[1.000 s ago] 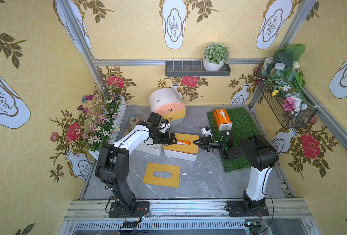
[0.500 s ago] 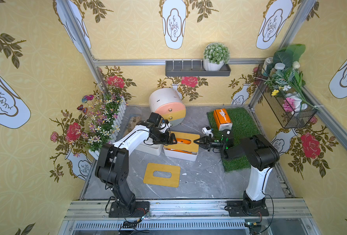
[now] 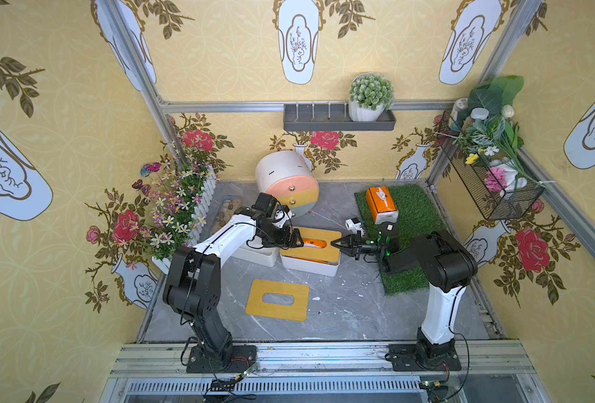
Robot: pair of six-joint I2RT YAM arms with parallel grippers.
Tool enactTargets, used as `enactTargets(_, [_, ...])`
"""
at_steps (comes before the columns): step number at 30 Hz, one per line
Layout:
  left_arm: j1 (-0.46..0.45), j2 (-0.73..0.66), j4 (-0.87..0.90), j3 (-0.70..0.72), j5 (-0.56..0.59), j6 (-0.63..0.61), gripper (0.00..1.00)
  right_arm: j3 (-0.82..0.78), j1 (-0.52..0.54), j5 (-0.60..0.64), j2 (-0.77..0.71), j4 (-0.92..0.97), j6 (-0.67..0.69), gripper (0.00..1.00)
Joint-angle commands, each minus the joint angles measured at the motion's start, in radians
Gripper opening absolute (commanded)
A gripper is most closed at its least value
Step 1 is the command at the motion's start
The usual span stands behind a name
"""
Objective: Put the tissue paper into the tissue box
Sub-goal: Close the box lid on the tissue box.
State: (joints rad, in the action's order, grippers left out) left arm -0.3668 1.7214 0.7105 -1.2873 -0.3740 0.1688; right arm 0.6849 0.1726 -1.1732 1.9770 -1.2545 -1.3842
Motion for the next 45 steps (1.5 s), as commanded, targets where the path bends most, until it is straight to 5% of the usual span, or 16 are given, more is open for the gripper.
enactTargets(1, [0.001,0.006,0.019,-0.004,0.007,-0.003,1.00,-0.007,-0.005,-0.015,-0.010,-0.033,0.022,0.00])
enactTargets(45, [0.002,0.019,0.026,-0.011,0.007,-0.004,1.00,-0.015,0.002,-0.014,0.001,-0.038,0.025,0.00])
